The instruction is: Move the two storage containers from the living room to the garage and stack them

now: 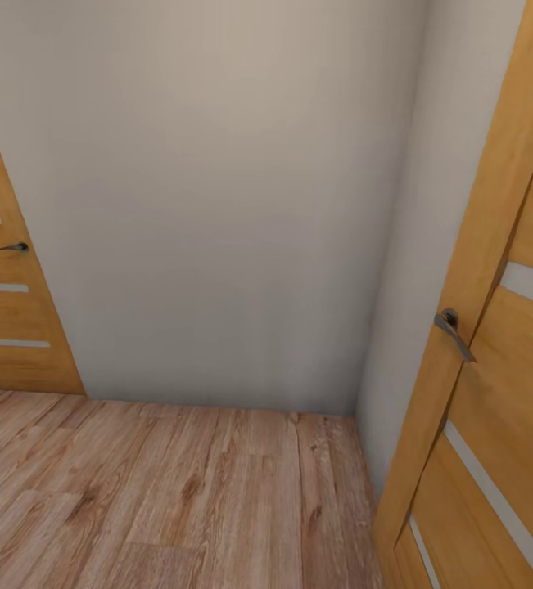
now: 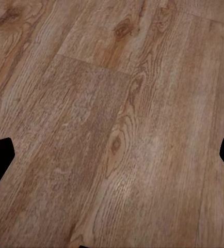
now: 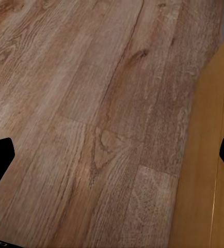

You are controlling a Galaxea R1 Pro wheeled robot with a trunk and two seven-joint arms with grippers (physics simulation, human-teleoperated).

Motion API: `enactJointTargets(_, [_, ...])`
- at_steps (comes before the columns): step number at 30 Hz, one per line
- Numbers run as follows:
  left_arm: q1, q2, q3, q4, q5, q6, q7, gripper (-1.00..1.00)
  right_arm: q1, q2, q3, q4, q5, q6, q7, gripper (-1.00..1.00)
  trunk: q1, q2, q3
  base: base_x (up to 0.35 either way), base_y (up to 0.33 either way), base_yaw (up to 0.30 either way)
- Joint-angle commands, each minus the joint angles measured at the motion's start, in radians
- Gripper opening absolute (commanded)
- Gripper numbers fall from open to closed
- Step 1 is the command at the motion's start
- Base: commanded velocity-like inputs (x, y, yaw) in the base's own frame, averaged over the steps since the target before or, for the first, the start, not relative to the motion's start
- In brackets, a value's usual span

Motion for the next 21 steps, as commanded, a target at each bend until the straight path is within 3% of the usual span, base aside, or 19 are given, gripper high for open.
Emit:
enactJointTargets(1, [-0.002,0.000,-0.003,0.003,0.005,-0.005,0.000,1.00,0.000,0.000,0.000,-0.002,0.001,-0.001,0.001,1.00,0.000,0.000,-0.001,0.021,0.000,0.000])
enactJointTargets(21, [-0.002,0.000,-0.001,0.003,0.005,-0.005,0.000,1.00,0.000,0.000,0.001,-0.002,0.001,-0.001,0.001,1.00,0.000,0.000,-0.001,0.076,0.000,0.000])
